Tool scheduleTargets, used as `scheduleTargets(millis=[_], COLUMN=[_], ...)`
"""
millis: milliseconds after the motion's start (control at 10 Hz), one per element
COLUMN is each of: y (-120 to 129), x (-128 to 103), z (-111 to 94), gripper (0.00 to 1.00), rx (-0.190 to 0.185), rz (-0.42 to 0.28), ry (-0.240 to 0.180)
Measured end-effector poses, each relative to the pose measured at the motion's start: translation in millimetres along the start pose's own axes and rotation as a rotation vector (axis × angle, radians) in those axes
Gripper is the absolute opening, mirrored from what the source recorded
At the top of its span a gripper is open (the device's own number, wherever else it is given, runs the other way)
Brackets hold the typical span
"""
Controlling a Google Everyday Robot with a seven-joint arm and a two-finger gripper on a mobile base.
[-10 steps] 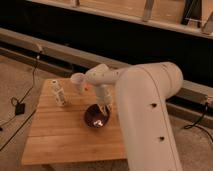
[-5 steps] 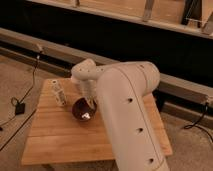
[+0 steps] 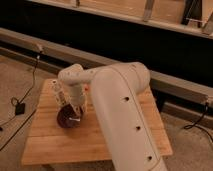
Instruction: Drag the ceramic bowl in a circle
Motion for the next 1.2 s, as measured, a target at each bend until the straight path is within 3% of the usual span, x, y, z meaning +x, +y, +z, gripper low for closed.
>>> scheduleTargets(millis=[200,600,900,1200], y=[-9.4,-71.7,-115.6,-149.6], x=[36.3,95.6,102.8,83.1], z=[2.4,11.0,14.0,12.1], gripper=[0.0,0.0,0.0,0.0], rx=[0.001,0.063,0.114,0.158], rz=[-0.009,0.078,0.163,0.237], ry=[0.056,0.177,0.201,0.172])
